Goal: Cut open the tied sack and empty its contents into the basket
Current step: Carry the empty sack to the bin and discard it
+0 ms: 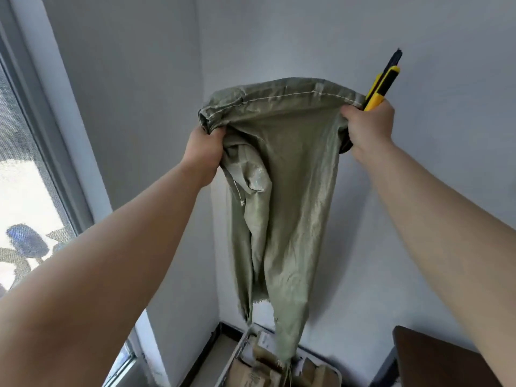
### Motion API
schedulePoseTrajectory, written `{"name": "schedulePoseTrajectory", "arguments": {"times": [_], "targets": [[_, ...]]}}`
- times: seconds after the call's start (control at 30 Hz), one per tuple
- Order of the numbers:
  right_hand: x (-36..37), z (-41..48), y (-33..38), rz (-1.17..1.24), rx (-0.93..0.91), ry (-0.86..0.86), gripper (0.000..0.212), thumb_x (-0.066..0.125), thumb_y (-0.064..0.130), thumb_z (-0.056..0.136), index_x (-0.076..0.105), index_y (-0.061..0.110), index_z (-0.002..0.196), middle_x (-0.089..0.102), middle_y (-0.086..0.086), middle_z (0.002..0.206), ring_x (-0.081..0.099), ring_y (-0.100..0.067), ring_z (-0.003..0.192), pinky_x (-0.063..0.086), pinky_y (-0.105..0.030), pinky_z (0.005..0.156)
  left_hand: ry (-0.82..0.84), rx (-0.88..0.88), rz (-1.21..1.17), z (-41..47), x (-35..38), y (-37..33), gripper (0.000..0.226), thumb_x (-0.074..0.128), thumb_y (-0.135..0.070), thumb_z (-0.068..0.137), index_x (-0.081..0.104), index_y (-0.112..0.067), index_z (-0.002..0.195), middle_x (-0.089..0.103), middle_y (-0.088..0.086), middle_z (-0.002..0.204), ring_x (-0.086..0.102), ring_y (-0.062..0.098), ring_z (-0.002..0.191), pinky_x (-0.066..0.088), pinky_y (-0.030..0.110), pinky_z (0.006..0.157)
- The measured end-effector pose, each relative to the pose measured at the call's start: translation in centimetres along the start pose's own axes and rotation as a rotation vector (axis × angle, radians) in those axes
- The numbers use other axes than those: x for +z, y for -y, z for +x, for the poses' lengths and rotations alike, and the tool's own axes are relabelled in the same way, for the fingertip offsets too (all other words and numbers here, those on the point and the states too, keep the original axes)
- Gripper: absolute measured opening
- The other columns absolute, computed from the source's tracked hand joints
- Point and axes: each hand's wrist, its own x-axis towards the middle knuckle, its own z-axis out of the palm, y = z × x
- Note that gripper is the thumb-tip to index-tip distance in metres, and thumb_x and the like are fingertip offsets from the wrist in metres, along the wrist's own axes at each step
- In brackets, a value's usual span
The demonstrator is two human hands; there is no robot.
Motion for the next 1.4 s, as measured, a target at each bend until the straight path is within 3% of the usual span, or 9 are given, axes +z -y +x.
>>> {"name": "schedulePoseTrajectory", "arguments": {"times": [0.17,0.27,0.37,0.57,0.7,0.83,1.03,1.23,1.4], "targets": [[-0.5,1.8,4.7,0.101,-0.091,-0.09,0.024,0.065,0.013,0.079,0.041,0.019,0.077,0.047,0.003,0.069,0.049,-0.01,0.057,0.046,-0.019,0.054,0.074,0.095,-0.153,1.3,2.3,-3.7,0.016,0.052,-0.016,0.093,0.065,-0.012,0.101,0.072,0.006,0.102,0.071,0.022,0.095,0.059,0.036,0.084],[-0.7,2.0,3.8,0.063,-0.062,-0.076,0.022,0.067,0.016,0.077,0.047,0.016,0.085,0.056,-0.004,0.081,0.059,-0.015,0.068,0.058,-0.031,0.067,0.11,0.063,-0.122,1.0,2.7,-2.7,0.014,0.051,-0.016,0.095,0.064,-0.016,0.092,0.071,0.006,0.099,0.07,0.022,0.095,0.058,0.038,0.086],[-1.0,1.8,1.9,0.026,-0.016,-0.074,0.024,0.069,0.017,0.076,0.049,0.013,0.089,0.056,-0.007,0.085,0.06,-0.018,0.072,0.059,-0.039,0.073,0.112,0.018,-0.106,1.1,2.3,-1.2,0.015,0.05,-0.015,0.095,0.064,-0.015,0.09,0.071,0.007,0.1,0.07,0.024,0.095,0.058,0.041,0.088],[0.0,3.1,4.6,0.063,-0.073,-0.074,0.025,0.069,0.018,0.076,0.049,0.013,0.089,0.054,-0.008,0.085,0.059,-0.018,0.073,0.058,-0.039,0.076,0.066,0.082,-0.167,3.1,2.3,-4.2,0.025,0.052,-0.016,0.094,0.062,-0.006,0.114,0.071,0.007,0.105,0.071,0.021,0.094,0.06,0.036,0.082],[1.3,3.1,5.7,0.097,-0.075,-0.035,0.025,0.07,0.017,0.075,0.051,0.012,0.09,0.057,-0.008,0.086,0.062,-0.02,0.075,0.058,-0.039,0.076,0.045,0.108,-0.176,3.5,1.4,-5.8,0.016,0.051,-0.016,0.095,0.063,-0.012,0.105,0.071,0.005,0.105,0.07,0.02,0.097,0.058,0.037,0.087],[2.6,3.0,7.5,0.161,-0.086,0.015,0.025,0.07,0.015,0.074,0.052,0.011,0.09,0.057,-0.009,0.085,0.061,-0.019,0.073,0.058,-0.036,0.073,0.002,0.157,-0.182,4.1,-0.4,-8.0,0.016,0.051,-0.015,0.095,0.063,-0.014,0.105,0.071,0.004,0.102,0.07,0.019,0.094,0.058,0.037,0.086],[4.6,2.6,13.3,0.304,-0.195,0.03,0.023,0.07,0.011,0.077,0.05,0.01,0.087,0.056,-0.004,0.079,0.06,-0.013,0.065,0.052,-0.02,0.056,-0.053,0.284,-0.207,4.0,-2.0,-13.3,0.022,0.05,-0.013,0.095,0.062,-0.009,0.114,0.072,0.004,0.104,0.071,0.019,0.094,0.06,0.033,0.079],[5.0,2.0,9.5,0.276,-0.023,0.085,0.026,0.072,0.015,0.075,0.051,0.01,0.089,0.057,-0.009,0.085,0.063,-0.02,0.074,0.057,-0.034,0.071,-0.062,0.206,-0.133,3.5,-2.7,-10.8,0.022,0.05,-0.016,0.096,0.062,-0.009,0.113,0.071,0.006,0.104,0.071,0.021,0.095,0.058,0.04,0.088],[4.8,1.4,10.4,0.387,0.018,0.108,0.02,0.071,0.009,0.08,0.053,0.008,0.088,0.062,-0.009,0.083,0.066,-0.02,0.071,0.056,-0.026,0.059,-0.082,0.251,-0.142,3.3,-3.0,-12.5,0.024,0.05,-0.012,0.094,0.063,-0.006,0.114,0.072,0.01,0.106,0.071,0.023,0.095,0.058,0.041,0.087]]}}
